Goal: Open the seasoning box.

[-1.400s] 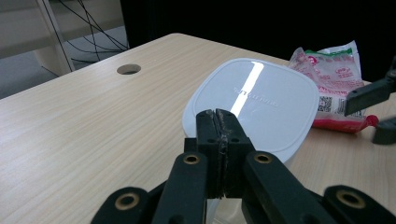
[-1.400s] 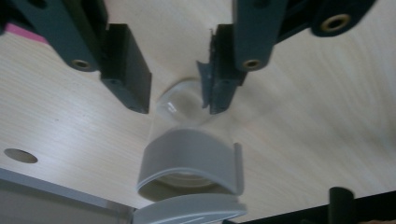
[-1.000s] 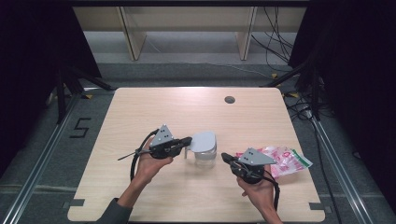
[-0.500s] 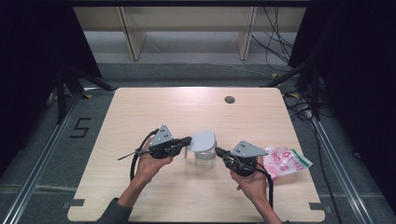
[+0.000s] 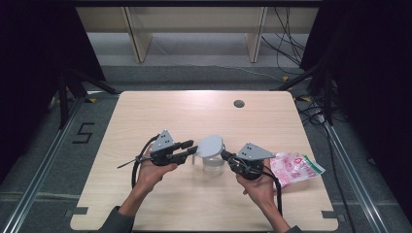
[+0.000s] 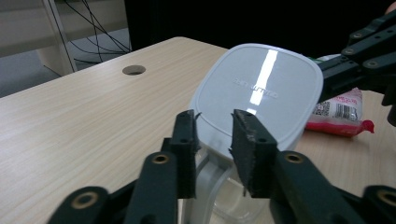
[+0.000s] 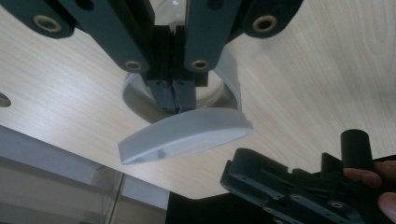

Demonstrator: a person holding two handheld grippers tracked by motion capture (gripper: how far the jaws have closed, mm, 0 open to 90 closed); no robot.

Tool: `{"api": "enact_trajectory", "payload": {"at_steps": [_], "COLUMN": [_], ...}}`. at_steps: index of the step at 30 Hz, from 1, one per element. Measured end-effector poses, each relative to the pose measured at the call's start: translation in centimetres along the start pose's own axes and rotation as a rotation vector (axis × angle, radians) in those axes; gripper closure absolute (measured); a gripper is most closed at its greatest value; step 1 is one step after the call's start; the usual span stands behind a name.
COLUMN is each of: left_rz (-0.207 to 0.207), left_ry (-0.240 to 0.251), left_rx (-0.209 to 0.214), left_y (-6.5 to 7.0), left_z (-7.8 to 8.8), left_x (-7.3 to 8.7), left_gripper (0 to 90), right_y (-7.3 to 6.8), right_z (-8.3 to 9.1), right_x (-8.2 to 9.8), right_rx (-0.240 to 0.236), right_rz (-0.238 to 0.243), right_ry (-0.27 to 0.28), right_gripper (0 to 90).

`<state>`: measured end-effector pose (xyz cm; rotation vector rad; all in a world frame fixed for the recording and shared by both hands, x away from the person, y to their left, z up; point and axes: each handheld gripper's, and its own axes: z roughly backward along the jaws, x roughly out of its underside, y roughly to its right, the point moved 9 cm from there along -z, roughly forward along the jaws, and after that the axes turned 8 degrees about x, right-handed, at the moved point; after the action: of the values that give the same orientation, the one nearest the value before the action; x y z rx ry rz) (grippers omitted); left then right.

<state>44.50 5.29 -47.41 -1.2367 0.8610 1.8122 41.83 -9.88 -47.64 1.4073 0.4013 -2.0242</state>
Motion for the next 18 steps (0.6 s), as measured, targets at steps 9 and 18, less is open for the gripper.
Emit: {"api": "enact_trajectory", "payload": {"at_steps": [9,18], "left_rz": [-0.005,-0.018], "left_ry": [-0.039,-0.077], "left_rx": [-0.011,-0.034], "left_y": [0.6,0.8], "left_z": [2.2,2.5], "left_x": [1.5,2.8], "left_gripper": [48.9,40.1], "right_y": [-0.8,-1.8], "right_z": [-0.4,-0.9], "right_x": [-0.8,-1.8], "right_rx": [-0.017,-0.031], "right_rz": [0.004,0.027], "right_ry": [0.008,0.026], "right_gripper": [90.0,90.0]}}
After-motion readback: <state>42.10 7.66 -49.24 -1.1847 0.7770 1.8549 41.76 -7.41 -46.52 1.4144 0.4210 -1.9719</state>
